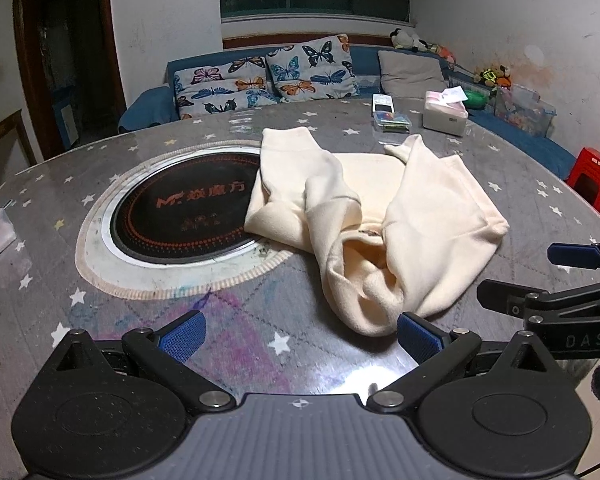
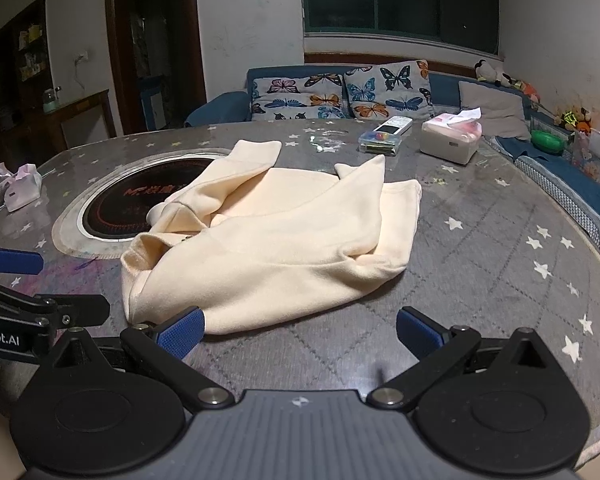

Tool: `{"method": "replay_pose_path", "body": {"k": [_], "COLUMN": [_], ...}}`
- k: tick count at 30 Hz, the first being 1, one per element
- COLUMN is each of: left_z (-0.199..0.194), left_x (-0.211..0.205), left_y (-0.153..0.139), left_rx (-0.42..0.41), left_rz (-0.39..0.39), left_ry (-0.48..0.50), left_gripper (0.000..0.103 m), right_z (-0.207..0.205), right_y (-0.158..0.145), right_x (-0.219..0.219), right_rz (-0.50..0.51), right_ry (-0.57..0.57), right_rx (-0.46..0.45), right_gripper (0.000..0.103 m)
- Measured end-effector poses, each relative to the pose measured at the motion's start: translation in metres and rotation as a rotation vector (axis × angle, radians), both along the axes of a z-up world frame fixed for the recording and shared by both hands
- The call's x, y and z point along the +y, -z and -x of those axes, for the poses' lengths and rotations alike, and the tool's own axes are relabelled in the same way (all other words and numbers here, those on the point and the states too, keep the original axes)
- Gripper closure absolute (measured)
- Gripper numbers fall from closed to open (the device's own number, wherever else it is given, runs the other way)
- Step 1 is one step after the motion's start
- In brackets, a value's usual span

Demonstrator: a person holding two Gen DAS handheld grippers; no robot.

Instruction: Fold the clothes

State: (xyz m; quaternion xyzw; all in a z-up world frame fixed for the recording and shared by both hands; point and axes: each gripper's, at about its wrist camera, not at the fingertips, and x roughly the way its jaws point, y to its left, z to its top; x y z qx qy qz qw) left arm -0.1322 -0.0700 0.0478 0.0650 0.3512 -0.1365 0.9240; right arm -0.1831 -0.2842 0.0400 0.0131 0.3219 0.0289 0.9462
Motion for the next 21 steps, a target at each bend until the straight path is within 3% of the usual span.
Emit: {"method": "replay_pose_path", "body": {"k": [15,21], "left_z": [-0.050,-0.082], "left_x": [-0.011,-0.021], "left_y": [-0.020,-0.026], "left_rx": [-0.066,-0.088], "left_rz": [-0.029,-0.037], "left_ry": [0.003,0.011], "left_gripper": [0.000,0.001], "right_z": [-0.049,-0.084], "right_y": [-0.013,-0.016], "right_x": [-0.021,-0.042], "right_rz": [-0.014,-0.047], "right_ry": [-0.003,0.027], "right_rx": [0.002,0.018], "right_gripper": [0.001,0.010]}}
